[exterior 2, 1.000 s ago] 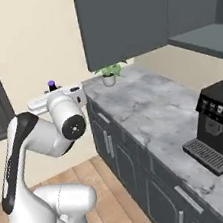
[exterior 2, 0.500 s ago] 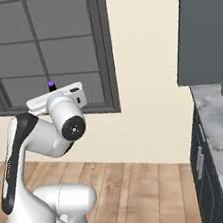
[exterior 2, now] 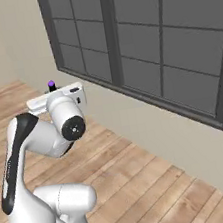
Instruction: Open the cabinet directly in front. Then move the beer and the mug to the dining counter with the candle on it.
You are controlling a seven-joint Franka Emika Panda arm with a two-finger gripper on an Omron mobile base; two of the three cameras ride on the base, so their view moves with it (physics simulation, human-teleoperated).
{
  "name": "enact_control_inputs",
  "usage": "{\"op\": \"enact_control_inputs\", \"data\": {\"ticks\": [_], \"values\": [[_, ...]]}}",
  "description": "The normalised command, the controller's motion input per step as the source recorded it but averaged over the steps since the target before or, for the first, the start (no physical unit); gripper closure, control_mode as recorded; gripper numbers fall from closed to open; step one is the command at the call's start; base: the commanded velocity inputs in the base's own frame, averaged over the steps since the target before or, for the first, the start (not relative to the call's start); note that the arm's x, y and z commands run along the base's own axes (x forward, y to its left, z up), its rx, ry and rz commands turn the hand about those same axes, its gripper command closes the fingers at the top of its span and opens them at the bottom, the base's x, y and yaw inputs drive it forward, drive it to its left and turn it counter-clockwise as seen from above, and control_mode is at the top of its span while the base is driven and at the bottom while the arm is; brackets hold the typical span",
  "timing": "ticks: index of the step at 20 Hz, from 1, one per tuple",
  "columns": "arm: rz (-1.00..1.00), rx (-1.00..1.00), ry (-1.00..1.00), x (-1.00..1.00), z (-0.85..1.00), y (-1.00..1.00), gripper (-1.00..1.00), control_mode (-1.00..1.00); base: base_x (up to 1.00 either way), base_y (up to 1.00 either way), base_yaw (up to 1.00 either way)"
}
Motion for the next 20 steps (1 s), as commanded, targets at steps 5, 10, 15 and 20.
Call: {"op": "enact_control_inputs", "data": {"ticks": [5, 10, 15, 20], "values": [[0.00, 0.00, 0.00, 0.00, 0.00, 0.00, 1.00, 1.00, -0.07, 0.00, 1.00], [0.00, 0.00, 0.00, 0.00, 0.00, 0.00, 1.00, 1.00, -0.07, 0.00, 1.00], [0.00, 0.00, 0.00, 0.00, 0.00, 0.00, 1.00, 1.00, -0.07, 0.00, 1.00], [0.00, 0.00, 0.00, 0.00, 0.00, 0.00, 1.00, 1.00, -0.05, 0.00, 1.00]]}}
